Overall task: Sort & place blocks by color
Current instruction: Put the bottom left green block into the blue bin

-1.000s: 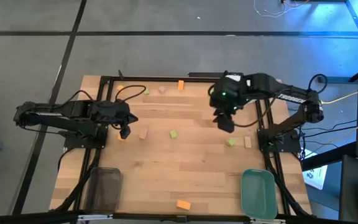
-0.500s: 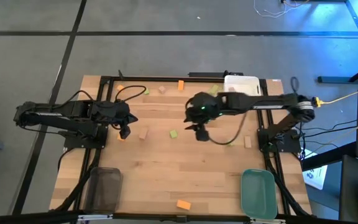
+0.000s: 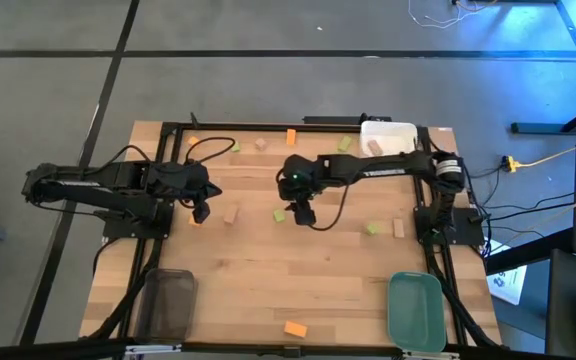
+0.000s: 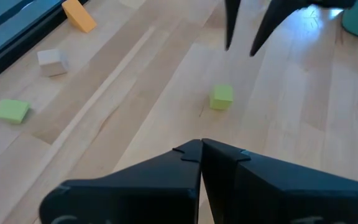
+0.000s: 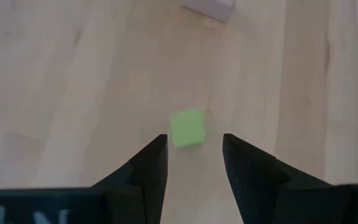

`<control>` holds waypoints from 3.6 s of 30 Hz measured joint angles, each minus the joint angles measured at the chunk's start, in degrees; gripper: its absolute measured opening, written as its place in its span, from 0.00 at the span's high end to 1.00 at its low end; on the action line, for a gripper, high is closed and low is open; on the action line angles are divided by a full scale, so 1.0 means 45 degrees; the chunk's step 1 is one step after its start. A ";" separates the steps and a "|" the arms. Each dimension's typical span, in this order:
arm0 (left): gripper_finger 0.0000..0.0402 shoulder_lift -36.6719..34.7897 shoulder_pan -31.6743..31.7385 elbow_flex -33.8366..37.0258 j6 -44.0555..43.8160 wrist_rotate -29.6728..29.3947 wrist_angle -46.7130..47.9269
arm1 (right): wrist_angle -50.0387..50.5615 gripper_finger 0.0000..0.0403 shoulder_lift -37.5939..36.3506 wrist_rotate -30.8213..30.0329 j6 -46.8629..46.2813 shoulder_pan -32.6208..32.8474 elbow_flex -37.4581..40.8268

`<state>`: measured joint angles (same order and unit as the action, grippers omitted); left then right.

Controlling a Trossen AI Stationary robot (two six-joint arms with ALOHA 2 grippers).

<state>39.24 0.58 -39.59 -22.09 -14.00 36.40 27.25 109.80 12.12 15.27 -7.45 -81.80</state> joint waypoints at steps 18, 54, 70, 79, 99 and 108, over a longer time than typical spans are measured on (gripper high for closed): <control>0.99 0.0000 -0.0002 0.0000 -0.0002 -0.0010 0.0004 | -0.0574 0.84 0.0438 0.0015 -0.0346 0.0020 -0.0019; 0.97 0.0000 0.0000 0.0000 -0.0097 -0.0015 0.0005 | -0.1725 0.49 0.1954 0.0763 0.0577 0.0166 0.0000; 0.97 0.0005 -0.0005 0.0000 -0.0090 -0.0013 0.0013 | -0.2046 0.49 0.2579 0.0665 0.1005 0.0162 -0.0009; 0.97 0.0002 -0.0005 0.0000 -0.0069 -0.0019 0.0016 | -0.2246 0.63 0.2963 0.0677 0.0758 0.0156 -0.0006; 0.97 0.0004 -0.0005 0.0000 0.0990 0.0735 0.0010 | 0.5307 0.68 0.0130 -0.0162 -0.2990 0.1125 -0.2464; 0.97 0.0004 -0.0005 0.0000 0.1250 0.1282 0.0009 | 1.1731 0.68 -0.0628 -0.1792 -0.7682 0.3267 -0.4269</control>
<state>39.26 0.56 -39.59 -16.46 -8.23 36.44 80.04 106.97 4.05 -19.30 7.25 -101.01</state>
